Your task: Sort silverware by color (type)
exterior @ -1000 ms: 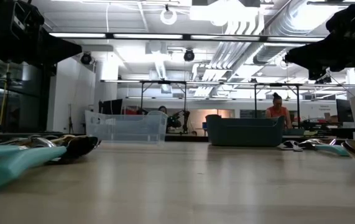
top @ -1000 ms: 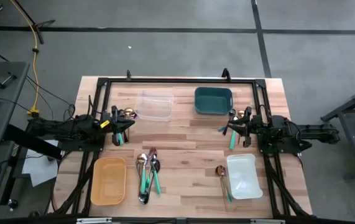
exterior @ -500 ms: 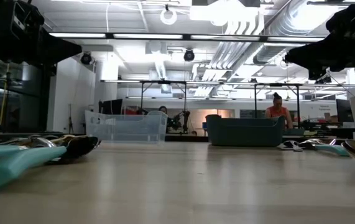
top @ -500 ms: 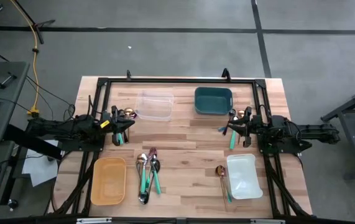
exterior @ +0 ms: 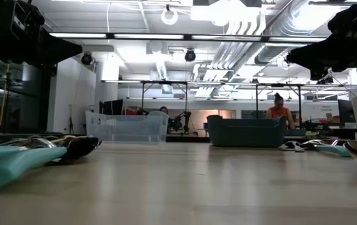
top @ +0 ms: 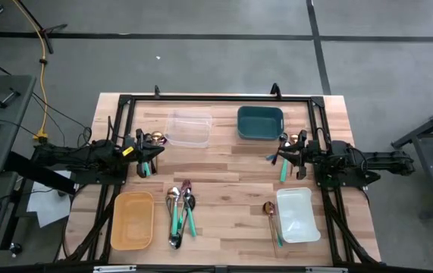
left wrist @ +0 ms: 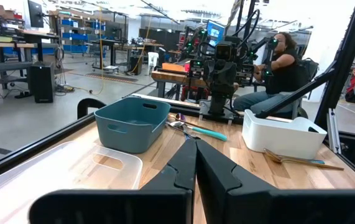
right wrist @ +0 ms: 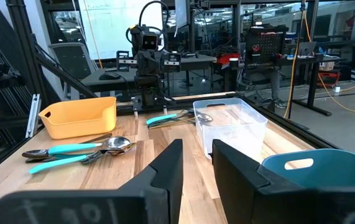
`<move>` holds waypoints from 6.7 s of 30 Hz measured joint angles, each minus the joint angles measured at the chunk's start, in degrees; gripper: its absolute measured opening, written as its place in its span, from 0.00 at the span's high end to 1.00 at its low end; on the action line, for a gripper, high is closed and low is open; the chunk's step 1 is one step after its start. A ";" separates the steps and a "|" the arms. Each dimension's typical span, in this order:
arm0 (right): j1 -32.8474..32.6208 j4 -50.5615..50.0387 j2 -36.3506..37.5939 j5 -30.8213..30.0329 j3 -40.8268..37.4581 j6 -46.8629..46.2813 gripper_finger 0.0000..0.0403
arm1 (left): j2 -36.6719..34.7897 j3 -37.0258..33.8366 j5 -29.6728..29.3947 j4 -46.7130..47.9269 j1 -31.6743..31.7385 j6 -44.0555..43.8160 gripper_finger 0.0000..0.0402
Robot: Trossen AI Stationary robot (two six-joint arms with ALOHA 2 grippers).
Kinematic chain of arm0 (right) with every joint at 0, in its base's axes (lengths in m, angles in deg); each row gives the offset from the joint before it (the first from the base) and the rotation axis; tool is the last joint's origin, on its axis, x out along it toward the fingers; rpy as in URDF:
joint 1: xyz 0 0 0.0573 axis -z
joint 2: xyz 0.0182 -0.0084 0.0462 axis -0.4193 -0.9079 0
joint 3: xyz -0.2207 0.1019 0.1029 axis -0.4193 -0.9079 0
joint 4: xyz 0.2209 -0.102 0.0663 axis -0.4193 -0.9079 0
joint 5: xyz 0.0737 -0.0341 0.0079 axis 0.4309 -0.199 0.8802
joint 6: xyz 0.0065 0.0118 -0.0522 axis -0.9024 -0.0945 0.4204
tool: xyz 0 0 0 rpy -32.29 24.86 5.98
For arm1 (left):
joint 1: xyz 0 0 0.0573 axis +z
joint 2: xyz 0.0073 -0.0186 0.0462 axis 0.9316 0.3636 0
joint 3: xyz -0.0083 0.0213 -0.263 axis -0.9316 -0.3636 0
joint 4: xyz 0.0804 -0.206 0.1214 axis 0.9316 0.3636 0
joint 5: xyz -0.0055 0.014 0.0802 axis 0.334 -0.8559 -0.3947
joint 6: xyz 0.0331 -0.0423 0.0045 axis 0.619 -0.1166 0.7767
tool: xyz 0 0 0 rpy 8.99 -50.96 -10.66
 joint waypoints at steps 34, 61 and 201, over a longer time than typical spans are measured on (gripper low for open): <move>0.00 0.00 -0.01 0.00 0.01 -0.01 0.80 | -0.01 -0.01 0.00 0.00 -0.02 0.00 0.99; 0.00 0.00 0.00 0.02 0.01 -0.01 0.80 | 0.00 -0.01 0.01 0.00 -0.01 0.00 0.99; 0.00 -0.01 0.00 0.01 0.01 0.00 0.80 | 0.01 -0.02 -0.18 0.00 -0.02 5.44 0.99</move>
